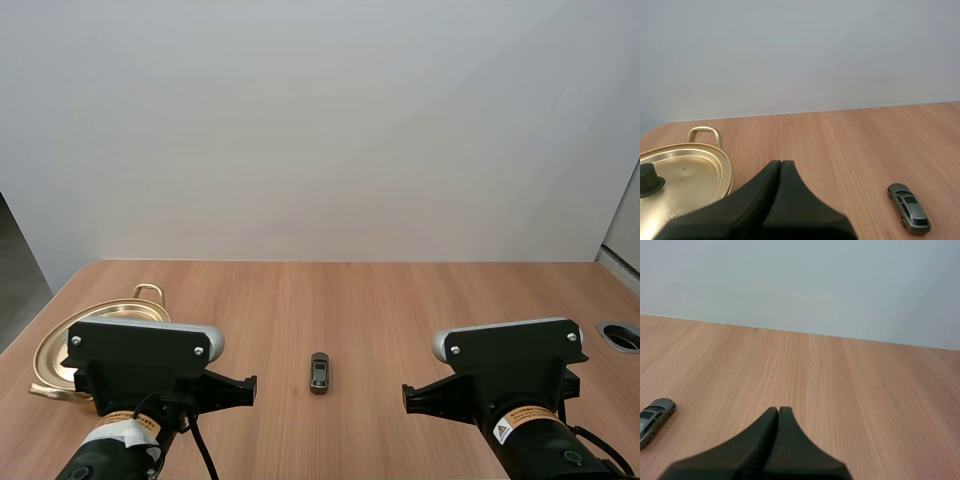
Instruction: Open the pot, put the car inside, and close it
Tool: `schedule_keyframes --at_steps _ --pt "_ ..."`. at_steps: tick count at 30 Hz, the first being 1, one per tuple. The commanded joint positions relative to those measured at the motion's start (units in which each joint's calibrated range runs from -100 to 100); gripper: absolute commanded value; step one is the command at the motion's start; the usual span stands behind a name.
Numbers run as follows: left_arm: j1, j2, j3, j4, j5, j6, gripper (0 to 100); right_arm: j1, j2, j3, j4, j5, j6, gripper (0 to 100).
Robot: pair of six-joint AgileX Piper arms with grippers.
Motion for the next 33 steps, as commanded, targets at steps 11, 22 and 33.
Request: schedule_keyframes --at_steps 11,22,33 --pt "0.00 0.0 0.0 0.0 0.1 -0.2 0 0.0 0.0 0.0 0.0 0.0 0.0 0" --pt "0.00 0.0 0.0 0.0 0.1 -0.2 0 0.0 0.0 0.0 1.9 0.0 0.0 0" --pt "0.00 0.0 0.0 17.1 -34.9 0.7 0 0.0 0.0 0.0 -6.8 -17.1 -0.3 0"
